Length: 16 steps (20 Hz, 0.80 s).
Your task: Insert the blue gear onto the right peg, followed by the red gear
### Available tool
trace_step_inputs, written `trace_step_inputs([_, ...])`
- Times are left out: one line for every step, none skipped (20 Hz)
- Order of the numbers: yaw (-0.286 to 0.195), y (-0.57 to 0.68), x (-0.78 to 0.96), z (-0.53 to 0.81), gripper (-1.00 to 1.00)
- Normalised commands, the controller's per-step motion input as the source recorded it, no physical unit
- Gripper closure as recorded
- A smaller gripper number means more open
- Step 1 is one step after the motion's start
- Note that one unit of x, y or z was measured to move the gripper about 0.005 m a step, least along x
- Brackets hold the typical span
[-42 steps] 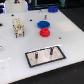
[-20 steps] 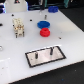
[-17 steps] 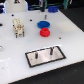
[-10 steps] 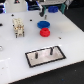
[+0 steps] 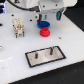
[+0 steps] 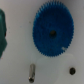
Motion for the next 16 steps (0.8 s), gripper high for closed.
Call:
trace_step_inputs([0.0,-0.01,-0.24,-0.45,-1.0])
trace_step_inputs([0.0,-0.03,-0.24,-0.44,-1.0])
trace_step_inputs([0.0,-0.04,-0.24,-0.43,-1.0])
trace_step_inputs([0.0,-0.02,-0.23,-0.41,-1.0])
trace_step_inputs([0.0,-0.04,-0.26,-0.41,-1.0])
trace_step_inputs([0.0,-0.03,-0.23,-0.38,-1.0])
trace_step_inputs([0.0,0.01,-0.26,-0.36,1.0])
trace_step_inputs([0.0,-0.03,-0.33,-0.41,1.0])
trace_step_inputs([0.0,-0.02,-0.33,-0.4,-1.0])
trace_step_inputs([0.0,-0.01,-0.15,-0.21,1.0])
trace_step_inputs([0.0,-0.03,-0.35,-0.37,1.0])
trace_step_inputs([0.0,0.0,-0.33,-0.23,1.0])
trace_step_inputs([0.0,0.02,-0.34,-0.25,1.0])
trace_step_inputs([0.0,0.0,-0.2,-0.18,1.0])
trace_step_inputs([0.0,-0.05,-0.38,-0.21,1.0])
trace_step_inputs([0.0,0.02,-0.29,-0.16,1.0])
